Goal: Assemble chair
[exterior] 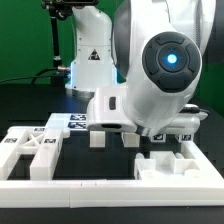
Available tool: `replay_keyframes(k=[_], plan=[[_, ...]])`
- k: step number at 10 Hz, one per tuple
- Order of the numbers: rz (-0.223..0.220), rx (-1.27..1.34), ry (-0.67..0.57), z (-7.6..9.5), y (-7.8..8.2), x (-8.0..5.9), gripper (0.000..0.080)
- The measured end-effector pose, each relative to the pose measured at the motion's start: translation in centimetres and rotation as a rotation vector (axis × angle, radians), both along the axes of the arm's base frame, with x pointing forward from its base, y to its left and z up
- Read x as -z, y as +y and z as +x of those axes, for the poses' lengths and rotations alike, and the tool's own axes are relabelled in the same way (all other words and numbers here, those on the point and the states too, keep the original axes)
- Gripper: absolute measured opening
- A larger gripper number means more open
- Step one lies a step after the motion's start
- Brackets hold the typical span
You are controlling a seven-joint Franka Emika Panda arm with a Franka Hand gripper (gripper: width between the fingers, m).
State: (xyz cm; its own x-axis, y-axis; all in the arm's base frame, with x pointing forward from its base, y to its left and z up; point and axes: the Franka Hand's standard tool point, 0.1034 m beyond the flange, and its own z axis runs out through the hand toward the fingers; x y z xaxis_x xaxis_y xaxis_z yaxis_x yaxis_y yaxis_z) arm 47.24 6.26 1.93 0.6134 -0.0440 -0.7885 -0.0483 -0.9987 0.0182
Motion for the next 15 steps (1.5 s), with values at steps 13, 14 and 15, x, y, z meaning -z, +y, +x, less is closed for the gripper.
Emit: replay_keyframes(k=[13, 14, 15], plan=[[0.029, -0.022, -0.065, 4.3, 1.4, -8.6, 0.0281], [0.029, -0.026, -0.061, 4.2, 1.5, -9.1, 0.0281], [0.030, -0.021, -0.146, 5.4, 1.7, -8.2, 0.0281]])
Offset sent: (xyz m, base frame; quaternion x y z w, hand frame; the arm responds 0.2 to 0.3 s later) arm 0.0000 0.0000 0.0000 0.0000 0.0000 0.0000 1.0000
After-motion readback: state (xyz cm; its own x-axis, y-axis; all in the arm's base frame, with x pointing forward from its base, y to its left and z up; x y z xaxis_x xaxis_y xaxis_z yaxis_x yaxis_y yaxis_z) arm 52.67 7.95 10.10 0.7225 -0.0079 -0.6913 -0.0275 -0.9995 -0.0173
